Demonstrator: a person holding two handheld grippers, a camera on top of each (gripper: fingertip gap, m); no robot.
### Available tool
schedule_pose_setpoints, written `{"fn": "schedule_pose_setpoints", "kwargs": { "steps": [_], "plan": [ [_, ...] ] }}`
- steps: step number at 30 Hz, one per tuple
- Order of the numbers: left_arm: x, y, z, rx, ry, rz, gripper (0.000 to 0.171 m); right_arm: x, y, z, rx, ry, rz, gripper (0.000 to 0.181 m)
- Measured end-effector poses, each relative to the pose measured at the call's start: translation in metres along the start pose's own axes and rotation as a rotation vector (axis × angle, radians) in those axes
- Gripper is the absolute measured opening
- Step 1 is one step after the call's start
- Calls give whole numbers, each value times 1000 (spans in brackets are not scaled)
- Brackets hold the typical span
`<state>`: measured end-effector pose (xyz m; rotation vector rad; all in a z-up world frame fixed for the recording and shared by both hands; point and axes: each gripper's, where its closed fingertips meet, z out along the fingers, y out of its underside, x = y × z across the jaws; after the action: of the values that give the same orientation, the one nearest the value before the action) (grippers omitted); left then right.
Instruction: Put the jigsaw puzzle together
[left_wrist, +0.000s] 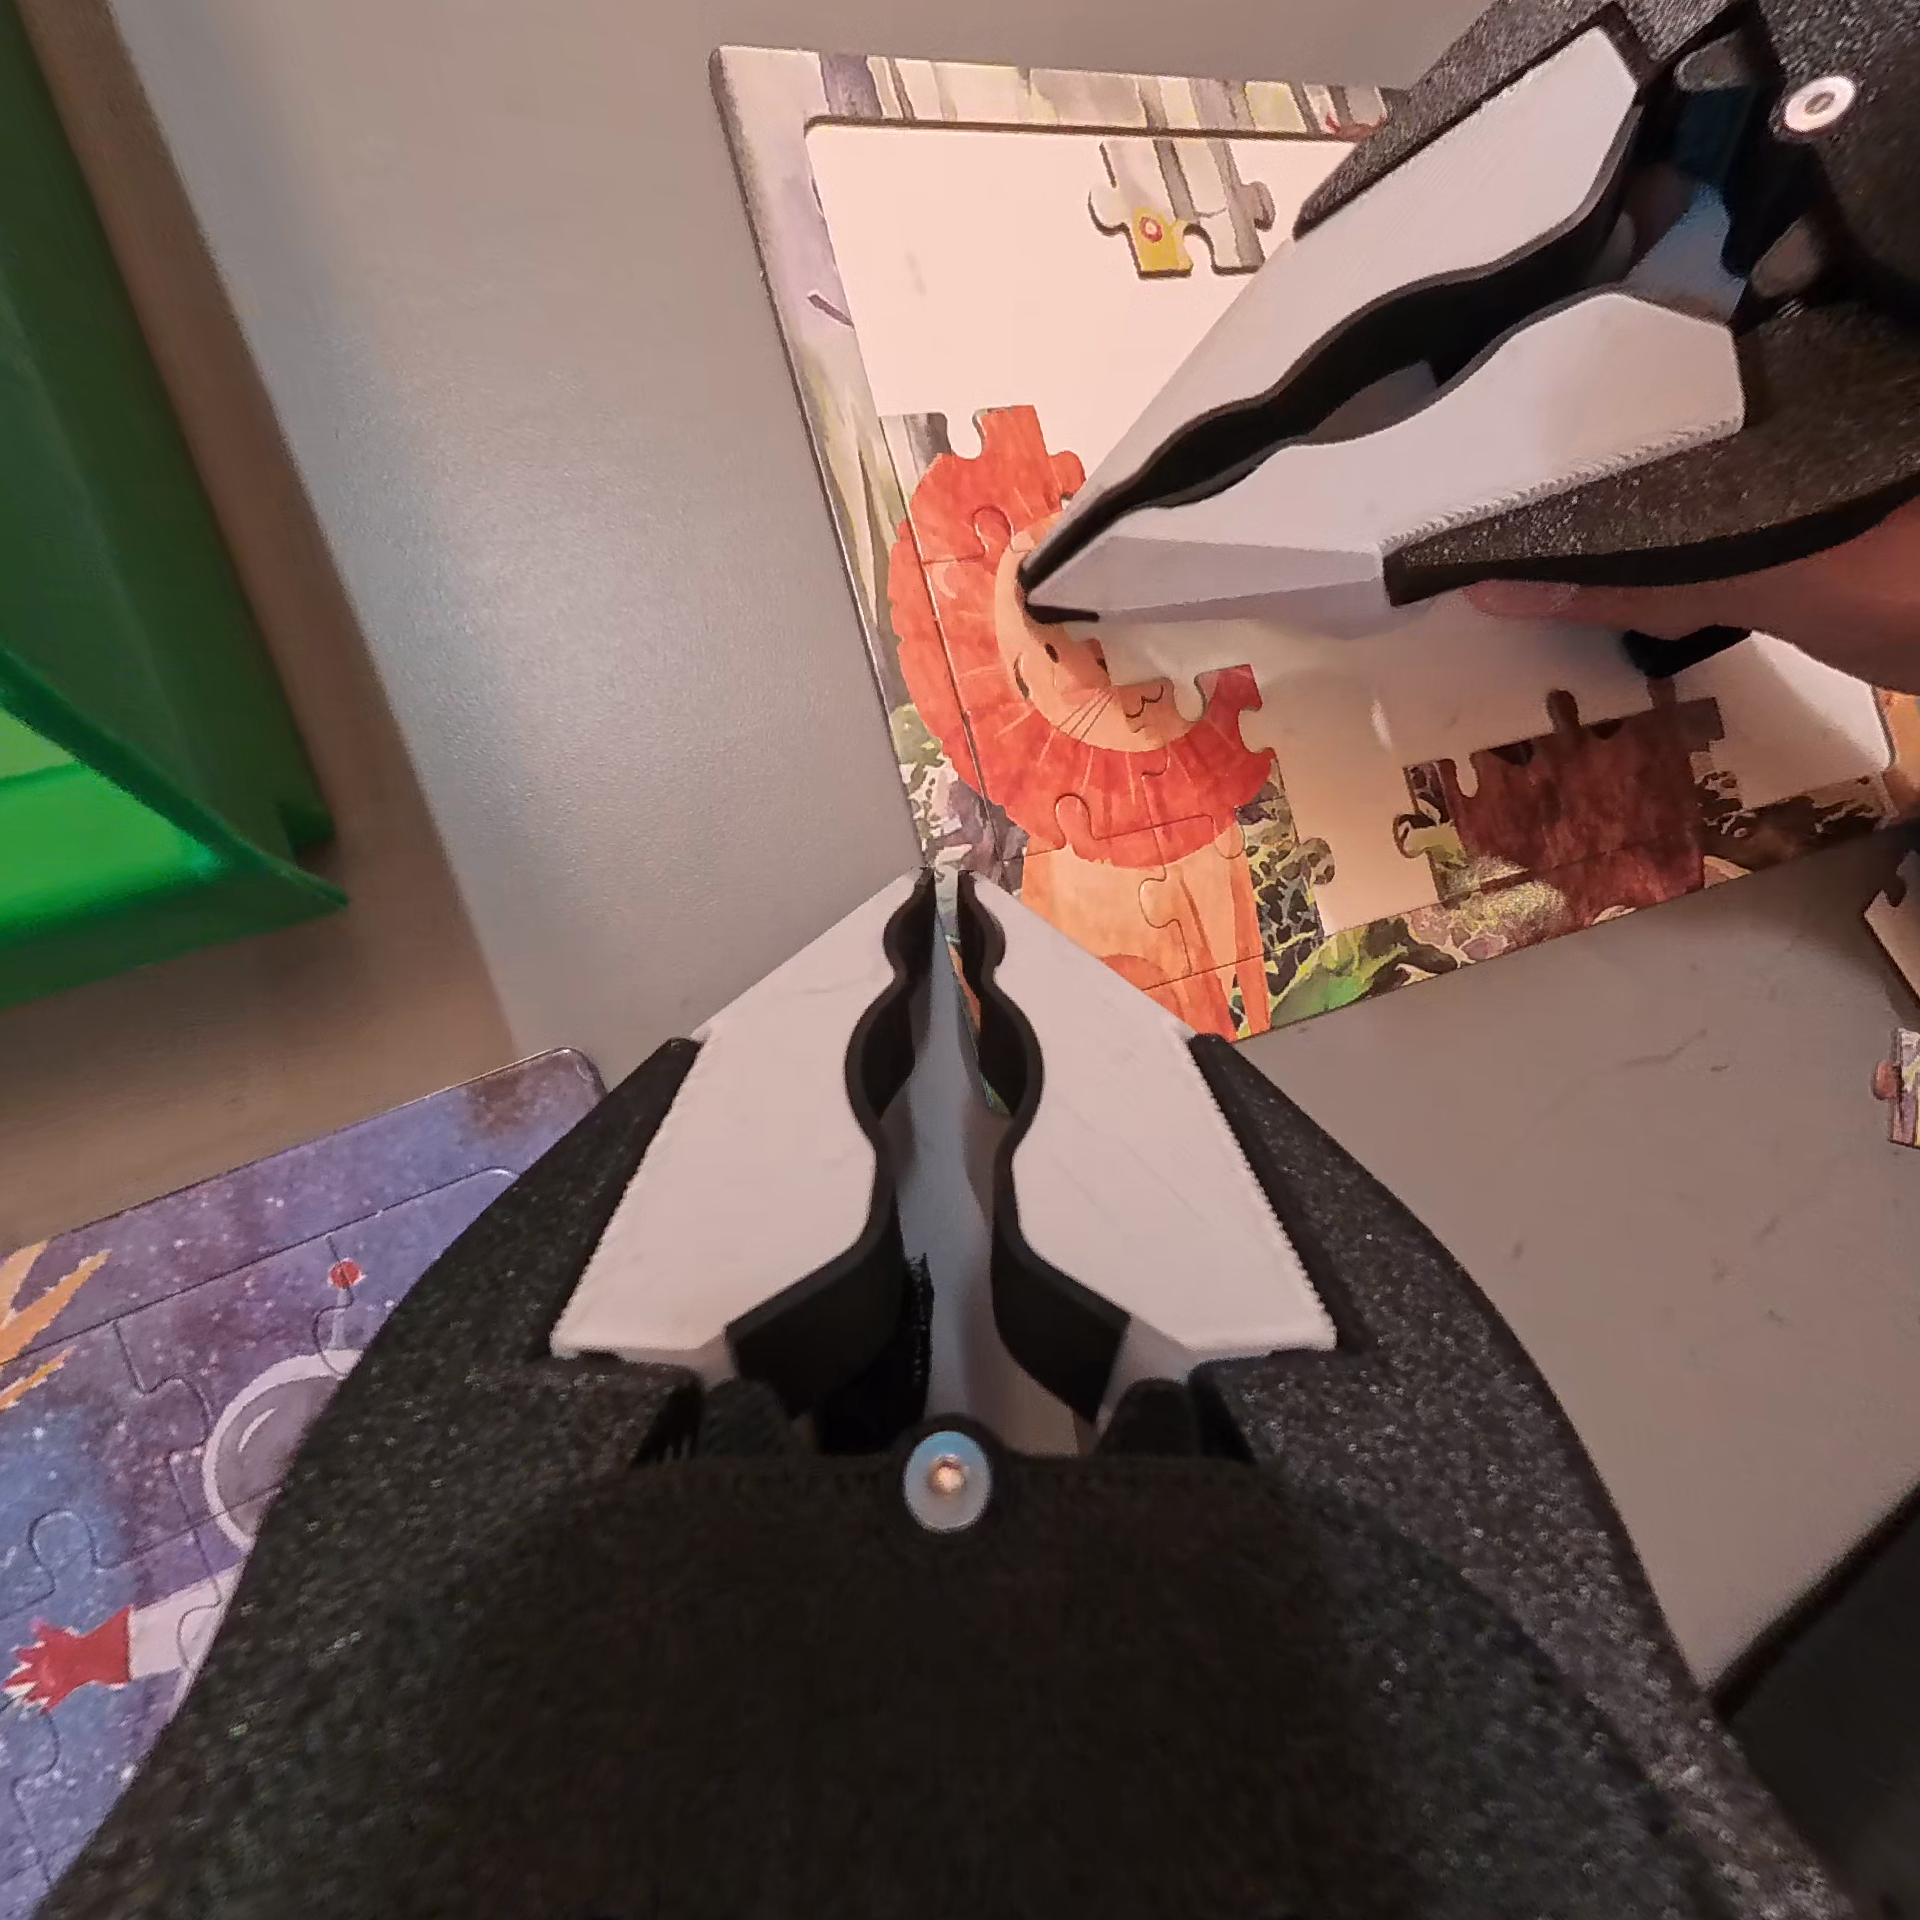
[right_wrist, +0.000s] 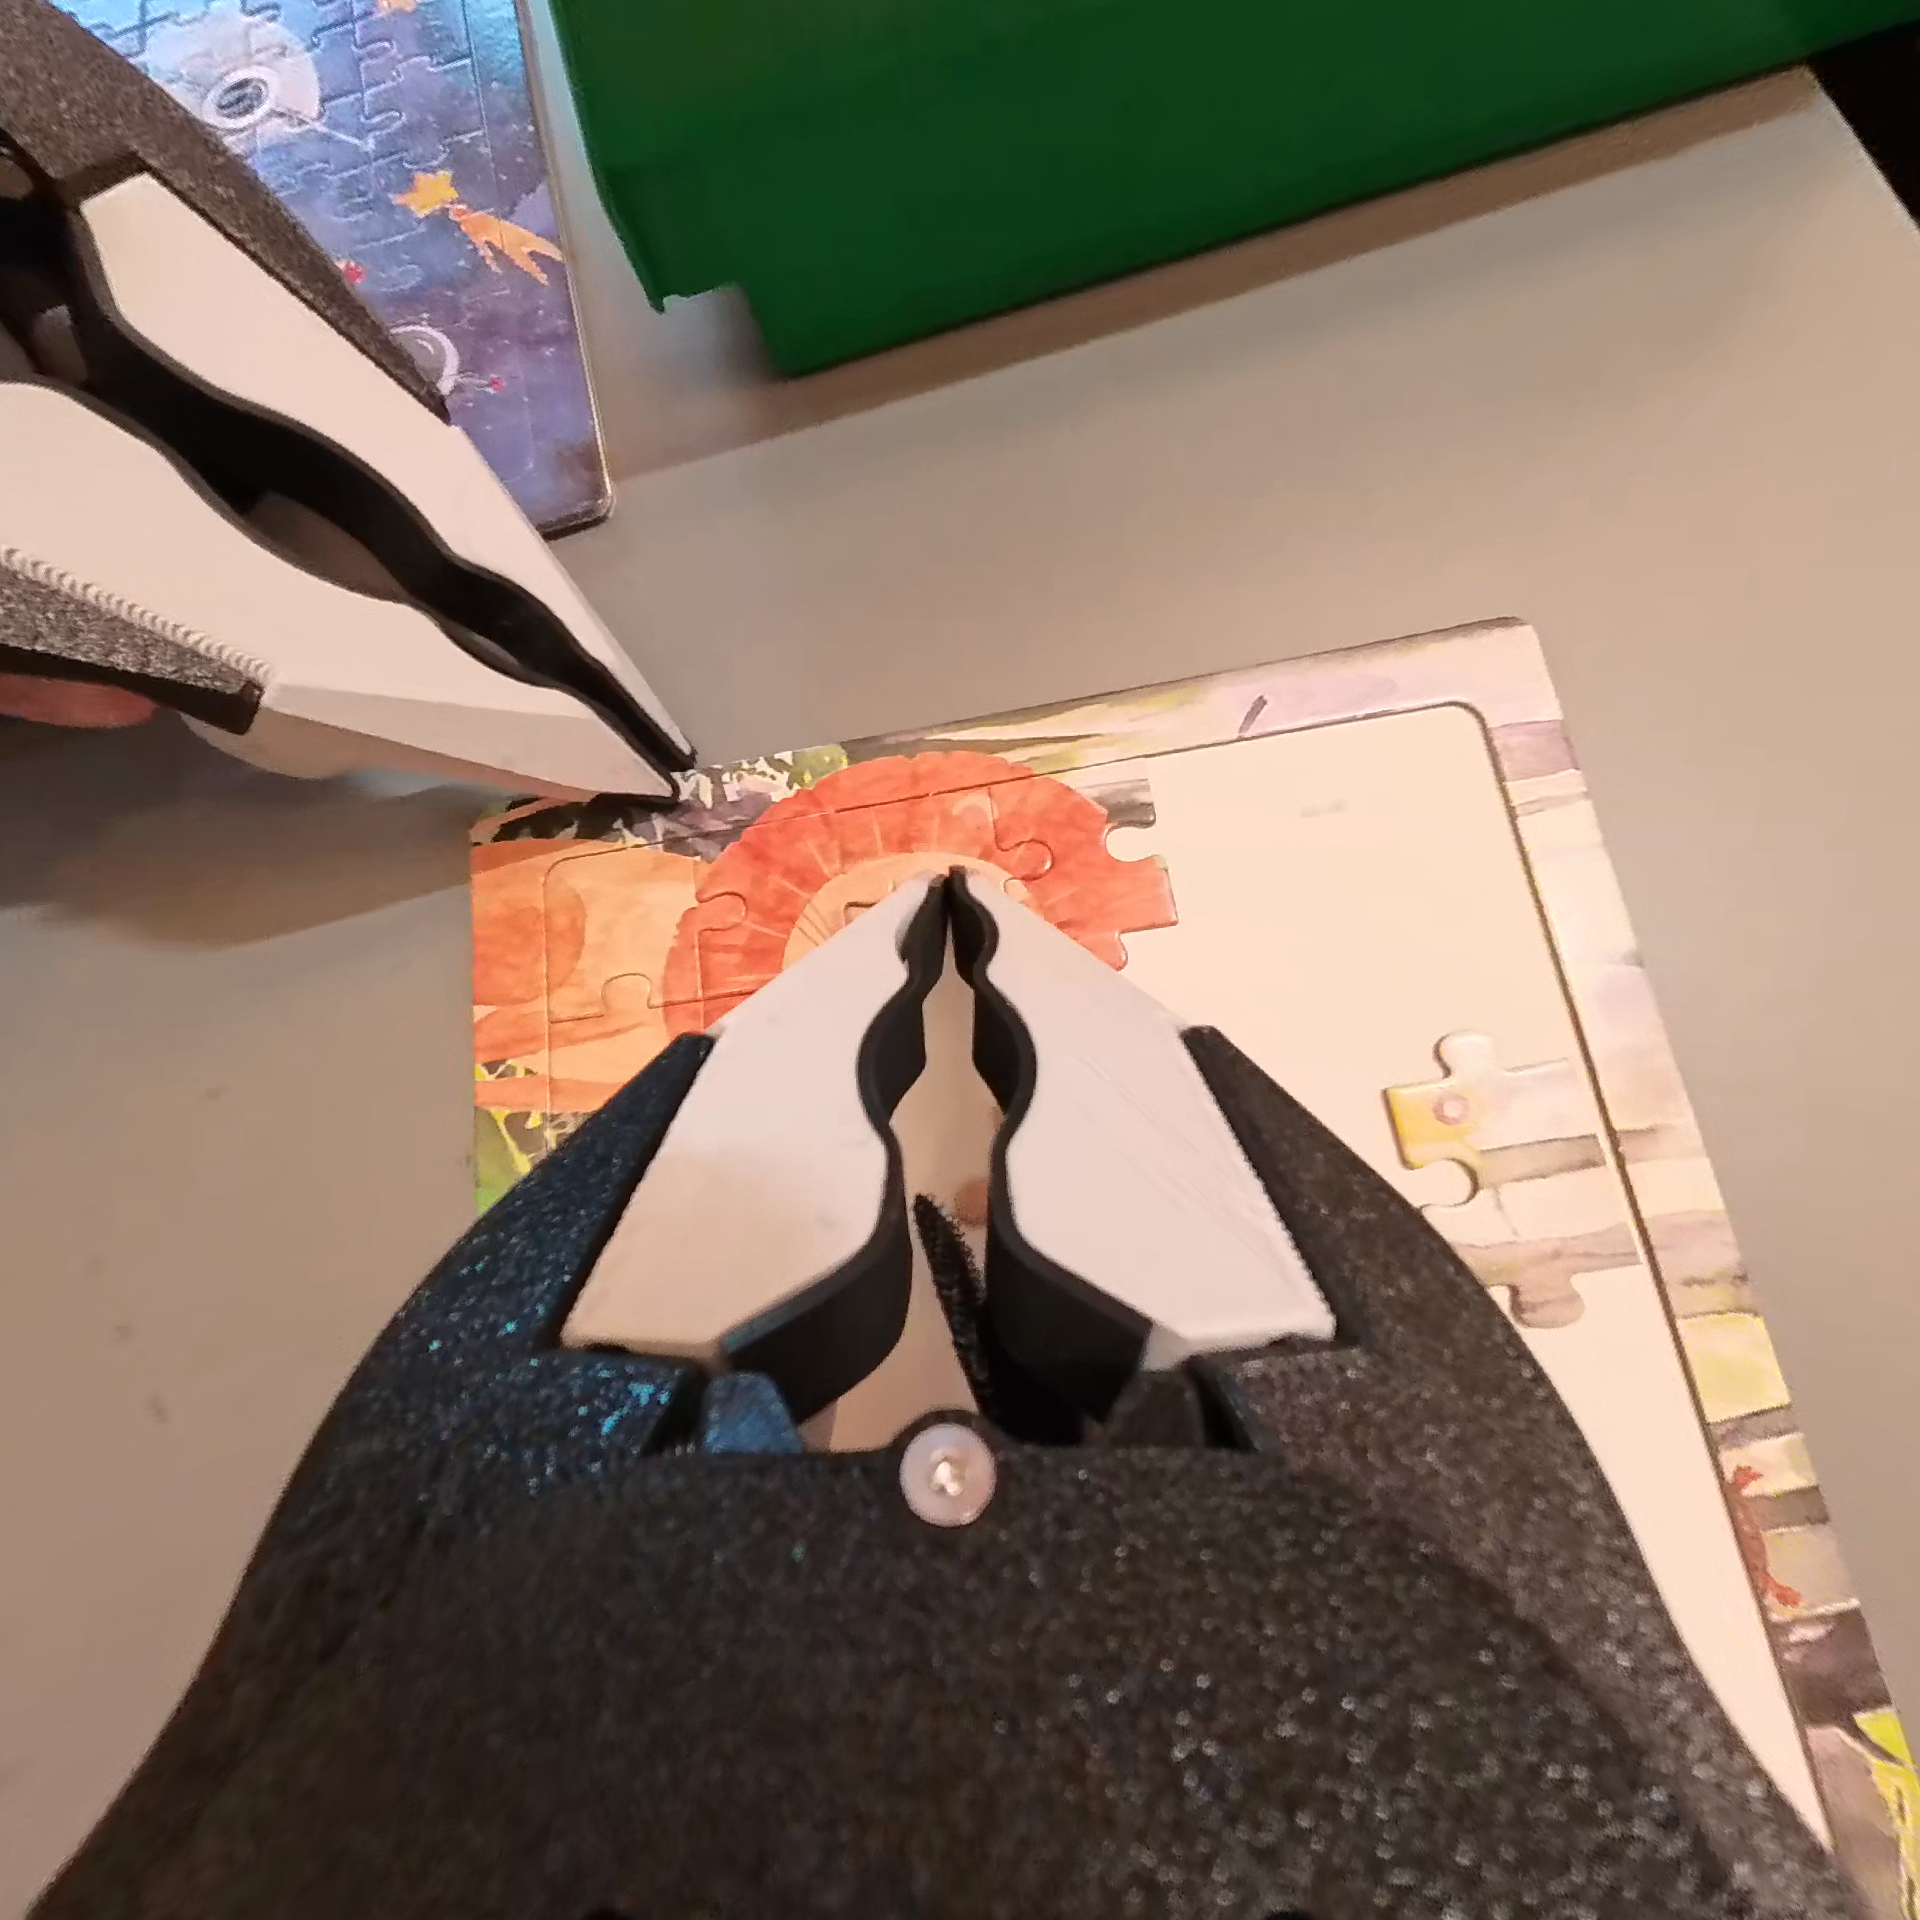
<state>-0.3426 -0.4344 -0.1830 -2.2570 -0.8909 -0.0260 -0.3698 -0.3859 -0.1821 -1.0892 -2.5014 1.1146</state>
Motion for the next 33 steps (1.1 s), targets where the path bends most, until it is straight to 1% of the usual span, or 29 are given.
{"fn": "schedule_pose_setpoints", "kwargs": {
  "steps": [8, 9, 11, 14, 20, 23, 28, 33],
  "plan": [
    [0, 0, 0, 2, 5, -6, 4, 0, -2, -1, 0, 16, -18, 0],
    [0, 0, 0, 2, 6, -7, 4, -2, -5, -3, 17, 15, -34, 0],
    [0, 0, 0, 3, 7, -8, 4, -18, -11, -7, 39, -48, -70, 0],
    [0, 0, 0, 2, 8, -7, 4, -24, -2, 1, -19, -61, -91, 0],
    [0, 0, 0, 3, 11, -10, 4, -23, 2, 2, -21, -80, -69, 0],
    [0, 0, 0, 2, 10, -8, 4, -28, -5, -2, -4, -89, -72, 0],
    [0, 0, 0, 2, 13, -16, 4, -33, 3, 0, -59, -87, -94, 0],
    [0, 0, 0, 2, 19, -22, 4, -34, 3, 4, -49, -94, -92, 0]
  ]
}}
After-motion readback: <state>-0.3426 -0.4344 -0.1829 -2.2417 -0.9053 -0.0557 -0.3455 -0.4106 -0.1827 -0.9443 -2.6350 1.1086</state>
